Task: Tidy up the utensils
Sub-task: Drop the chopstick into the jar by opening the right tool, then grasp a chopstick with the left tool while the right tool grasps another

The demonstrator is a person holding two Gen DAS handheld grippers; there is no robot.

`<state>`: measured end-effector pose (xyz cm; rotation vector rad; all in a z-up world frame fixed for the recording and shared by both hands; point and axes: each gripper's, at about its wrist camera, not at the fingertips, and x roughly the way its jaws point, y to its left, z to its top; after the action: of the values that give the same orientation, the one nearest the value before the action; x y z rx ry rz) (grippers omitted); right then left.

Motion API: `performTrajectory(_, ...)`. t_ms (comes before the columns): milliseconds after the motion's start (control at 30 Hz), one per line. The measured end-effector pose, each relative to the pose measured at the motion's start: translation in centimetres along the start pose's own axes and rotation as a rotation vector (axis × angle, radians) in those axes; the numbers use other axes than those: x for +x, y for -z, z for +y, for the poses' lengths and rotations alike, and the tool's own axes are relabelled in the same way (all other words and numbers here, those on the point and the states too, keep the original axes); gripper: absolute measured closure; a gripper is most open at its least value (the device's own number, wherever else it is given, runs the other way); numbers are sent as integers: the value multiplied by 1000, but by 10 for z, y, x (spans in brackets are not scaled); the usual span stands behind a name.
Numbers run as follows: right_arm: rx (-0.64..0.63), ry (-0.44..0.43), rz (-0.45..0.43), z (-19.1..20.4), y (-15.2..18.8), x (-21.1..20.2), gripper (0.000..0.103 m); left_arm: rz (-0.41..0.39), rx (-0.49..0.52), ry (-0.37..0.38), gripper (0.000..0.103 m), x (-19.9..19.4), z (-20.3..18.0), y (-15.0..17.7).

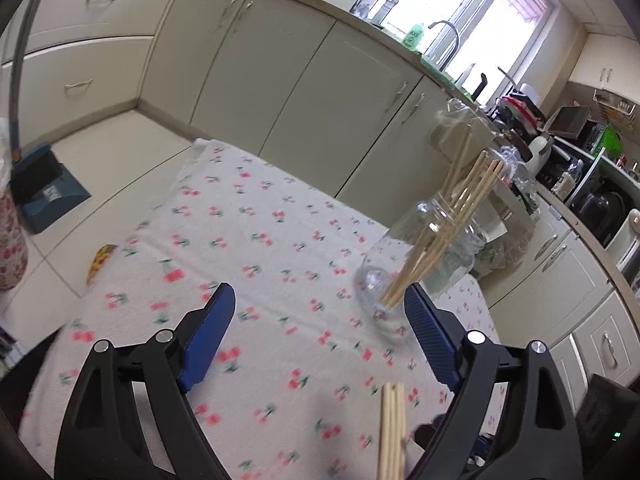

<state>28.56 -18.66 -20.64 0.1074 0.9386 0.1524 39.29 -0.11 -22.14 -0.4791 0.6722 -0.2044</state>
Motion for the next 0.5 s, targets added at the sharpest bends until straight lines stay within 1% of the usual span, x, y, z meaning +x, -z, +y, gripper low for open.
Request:
performTrajectory(67, -3, 10, 25, 1, 2, 5, 77, 9, 18, -10, 19, -9, 3, 1)
performTrajectory(100, 3, 13, 26, -1, 0, 5, 77, 15, 25, -13, 19, -12, 4, 1)
performTrajectory(200, -29, 48, 36, 0, 2, 5, 77, 43, 41, -27, 18, -19, 7, 5)
performTrajectory(300, -58, 54, 54, -1, 0, 4, 77, 105, 69, -28, 18, -18, 4, 13)
performTrajectory(367, -70, 56, 65, -2, -1, 4, 77, 149, 115, -10, 18, -18, -6, 20)
performTrajectory(400, -75, 56, 73, -5, -2, 3, 80, 166, 143, -8, 18, -18, -11, 24)
performTrajectory(500, -78, 59, 95, -17, -2, 1, 84, 215, 270, -12, 18, -15, -35, 36)
